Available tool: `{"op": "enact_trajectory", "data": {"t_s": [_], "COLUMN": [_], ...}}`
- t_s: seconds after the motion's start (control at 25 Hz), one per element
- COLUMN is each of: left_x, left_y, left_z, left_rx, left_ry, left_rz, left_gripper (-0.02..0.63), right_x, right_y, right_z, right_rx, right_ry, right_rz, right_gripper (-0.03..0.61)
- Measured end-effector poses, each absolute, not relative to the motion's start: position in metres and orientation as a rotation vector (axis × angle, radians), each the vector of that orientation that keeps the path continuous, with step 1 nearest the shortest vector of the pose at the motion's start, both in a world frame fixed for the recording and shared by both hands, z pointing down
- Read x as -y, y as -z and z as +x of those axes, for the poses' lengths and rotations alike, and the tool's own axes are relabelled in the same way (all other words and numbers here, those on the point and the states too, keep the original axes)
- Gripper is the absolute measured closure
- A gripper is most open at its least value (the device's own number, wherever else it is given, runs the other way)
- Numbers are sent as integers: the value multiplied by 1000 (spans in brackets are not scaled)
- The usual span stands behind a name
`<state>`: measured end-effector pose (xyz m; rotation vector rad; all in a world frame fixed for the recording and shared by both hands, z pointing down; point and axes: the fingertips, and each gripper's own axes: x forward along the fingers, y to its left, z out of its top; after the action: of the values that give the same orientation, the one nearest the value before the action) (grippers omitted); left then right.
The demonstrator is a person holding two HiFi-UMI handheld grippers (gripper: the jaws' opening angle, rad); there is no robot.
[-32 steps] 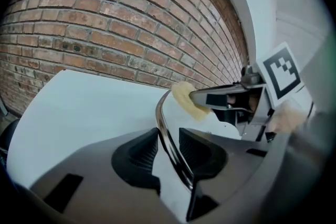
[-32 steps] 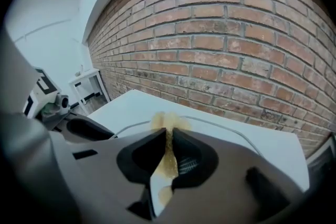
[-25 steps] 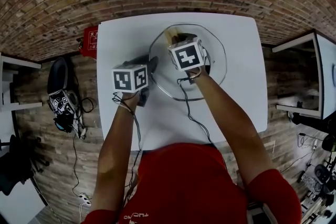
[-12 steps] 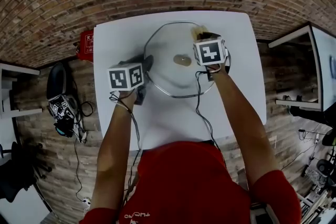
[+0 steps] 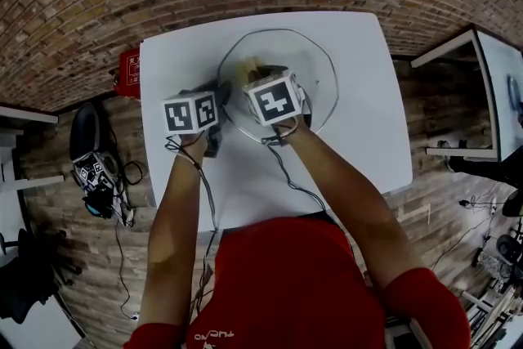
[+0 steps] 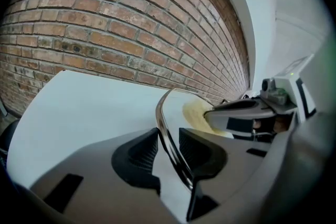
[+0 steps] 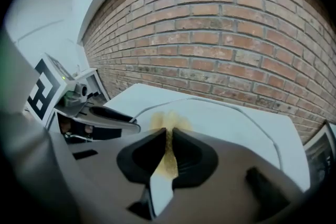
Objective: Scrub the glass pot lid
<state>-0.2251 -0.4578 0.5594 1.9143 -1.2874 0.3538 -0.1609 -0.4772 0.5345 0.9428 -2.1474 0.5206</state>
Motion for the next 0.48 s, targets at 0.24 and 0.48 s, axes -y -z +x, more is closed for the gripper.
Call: {"op": "enact_trajectory", "data": {"t_s": [0.24, 0.48], "left_x": [457, 457], "left_y": [-559, -559], "left_z": [-226, -227], "left_rx": [1271, 1275], "left_ry": [-362, -360], "left_rz": [1923, 1923], "left_gripper": [480, 480], "right_x": [462, 468], "right_y": [-546, -555], "right_z": [-182, -146], "right_rx": [2122, 2035], "right_ry": [-485, -468], "right_rz": [892, 939], "right_gripper": [526, 526]}}
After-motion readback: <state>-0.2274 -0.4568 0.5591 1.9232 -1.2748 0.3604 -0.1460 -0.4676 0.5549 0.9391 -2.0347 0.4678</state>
